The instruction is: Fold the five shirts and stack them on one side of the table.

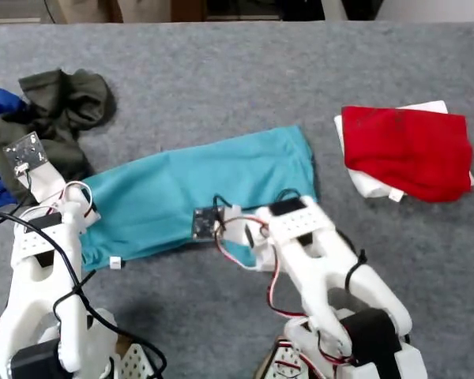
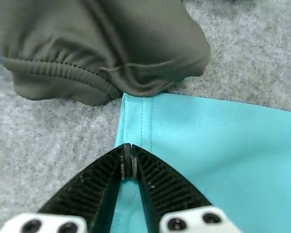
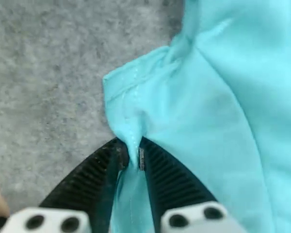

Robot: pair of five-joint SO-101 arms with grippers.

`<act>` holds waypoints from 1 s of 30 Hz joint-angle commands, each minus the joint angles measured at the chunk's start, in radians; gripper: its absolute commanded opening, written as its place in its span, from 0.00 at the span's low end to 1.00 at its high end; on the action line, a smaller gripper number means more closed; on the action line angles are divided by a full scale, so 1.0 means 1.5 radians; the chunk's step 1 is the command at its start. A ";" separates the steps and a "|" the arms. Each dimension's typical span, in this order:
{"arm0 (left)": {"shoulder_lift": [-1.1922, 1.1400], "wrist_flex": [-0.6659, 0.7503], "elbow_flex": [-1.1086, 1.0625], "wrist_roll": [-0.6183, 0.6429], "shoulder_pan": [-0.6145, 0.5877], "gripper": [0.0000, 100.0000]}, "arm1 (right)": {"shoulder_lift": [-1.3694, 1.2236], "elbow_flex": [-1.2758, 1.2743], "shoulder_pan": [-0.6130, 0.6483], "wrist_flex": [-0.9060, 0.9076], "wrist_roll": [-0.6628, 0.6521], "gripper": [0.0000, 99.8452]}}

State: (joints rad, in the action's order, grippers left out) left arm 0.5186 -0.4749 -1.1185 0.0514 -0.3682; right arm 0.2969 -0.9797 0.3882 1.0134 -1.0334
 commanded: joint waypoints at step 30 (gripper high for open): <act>-0.002 0.050 0.025 -0.007 -0.006 0.02 | -0.501 0.892 0.024 0.197 0.035 0.17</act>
State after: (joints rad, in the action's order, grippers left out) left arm 0.5186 -0.4135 -1.1185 0.0514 -0.3682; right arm -0.5378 0.2984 0.4526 1.3065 -1.0365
